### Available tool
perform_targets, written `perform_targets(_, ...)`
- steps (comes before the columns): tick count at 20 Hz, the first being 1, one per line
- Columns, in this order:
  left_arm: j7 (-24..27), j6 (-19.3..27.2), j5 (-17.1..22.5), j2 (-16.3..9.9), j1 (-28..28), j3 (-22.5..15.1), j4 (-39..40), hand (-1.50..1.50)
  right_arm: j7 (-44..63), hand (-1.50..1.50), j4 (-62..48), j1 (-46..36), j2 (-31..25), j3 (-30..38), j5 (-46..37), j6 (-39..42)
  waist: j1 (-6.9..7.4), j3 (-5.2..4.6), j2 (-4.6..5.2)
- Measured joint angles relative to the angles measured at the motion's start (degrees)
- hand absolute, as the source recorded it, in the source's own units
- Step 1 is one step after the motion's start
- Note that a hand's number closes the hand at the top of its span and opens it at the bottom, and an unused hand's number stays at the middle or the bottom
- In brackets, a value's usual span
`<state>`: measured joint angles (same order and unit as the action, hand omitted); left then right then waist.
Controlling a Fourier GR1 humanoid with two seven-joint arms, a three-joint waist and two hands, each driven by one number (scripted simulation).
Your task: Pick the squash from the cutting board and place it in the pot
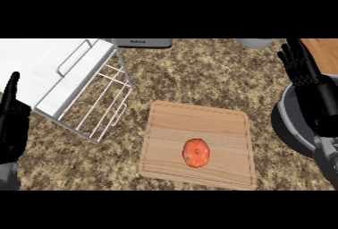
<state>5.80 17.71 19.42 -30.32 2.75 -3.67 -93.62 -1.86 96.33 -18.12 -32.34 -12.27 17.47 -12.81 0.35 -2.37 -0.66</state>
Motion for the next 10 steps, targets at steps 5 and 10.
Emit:
perform_targets(5, 0.97, 0.56, -0.6, 2.99, -1.11, -1.65, -2.4, 0.0, -3.86, 1.5, 3.03, 4.47, -1.95, 4.38, 6.42, 8.0, -0.82, 1.79, 0.16)
perform_targets(10, -0.28, 1.13, 0.12, 4.52, -0.52, -2.41, -3.87, 0.0, -7.63, -1.5, -0.06, 11.67, -7.1, 5.64, -3.86, 5.18, -2.76, 2.16, 0.27)
